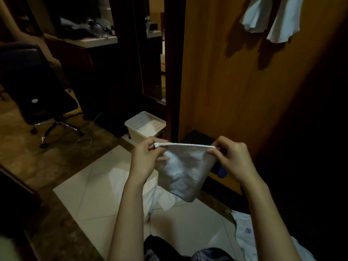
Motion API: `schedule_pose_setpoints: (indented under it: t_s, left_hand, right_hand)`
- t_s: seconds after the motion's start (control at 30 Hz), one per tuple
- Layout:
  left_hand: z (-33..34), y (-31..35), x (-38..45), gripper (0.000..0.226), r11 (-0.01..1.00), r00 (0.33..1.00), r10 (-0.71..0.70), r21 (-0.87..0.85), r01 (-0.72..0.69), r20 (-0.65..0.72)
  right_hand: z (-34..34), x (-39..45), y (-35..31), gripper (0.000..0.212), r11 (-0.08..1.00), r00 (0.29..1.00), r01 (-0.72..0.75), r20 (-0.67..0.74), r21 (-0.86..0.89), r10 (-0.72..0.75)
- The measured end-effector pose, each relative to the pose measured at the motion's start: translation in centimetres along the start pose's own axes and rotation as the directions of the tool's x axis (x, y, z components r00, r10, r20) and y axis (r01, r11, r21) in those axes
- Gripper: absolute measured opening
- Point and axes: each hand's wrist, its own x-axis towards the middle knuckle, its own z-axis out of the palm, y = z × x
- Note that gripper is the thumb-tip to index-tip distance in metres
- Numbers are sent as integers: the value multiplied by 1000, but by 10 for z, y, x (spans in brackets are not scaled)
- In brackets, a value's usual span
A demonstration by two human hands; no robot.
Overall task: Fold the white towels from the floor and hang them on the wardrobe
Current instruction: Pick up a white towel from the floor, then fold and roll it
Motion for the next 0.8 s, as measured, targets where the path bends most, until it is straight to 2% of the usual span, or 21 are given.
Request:
schedule_pose_setpoints:
  t_s: [0.1,0.23,0.4,0.5,0.63,0.7,0.8]
  left_hand:
    - [6,1,-2,24,991,997,-56,-127,49,-48]
    - [5,8,-4,26,986,999,-10,-164,5,-35]
    - [4,3,-6,22,989,999,-11,-146,5,-40]
    - [5,1,-8,17,991,999,-26,-129,20,-47]
    - [6,1,-9,18,999,999,23,-30,-24,-47]
    - [6,2,-7,19,999,999,43,26,-42,-31]
    - [6,2,-5,18,994,997,70,88,-69,-10]
  right_hand:
    - [2,0,-3,9,999,998,34,-52,-7,-35]
    - [-1,-2,-4,10,995,994,-8,-105,101,19]
    - [0,-4,-9,10,995,998,-55,19,78,54]
    - [-2,-3,-15,7,998,987,-61,148,13,59]
    - [5,-7,-31,48,970,950,48,310,-239,30]
    - [16,-12,-36,60,949,955,116,297,-293,-25]
    - [30,-16,-36,63,931,961,190,253,-313,-111]
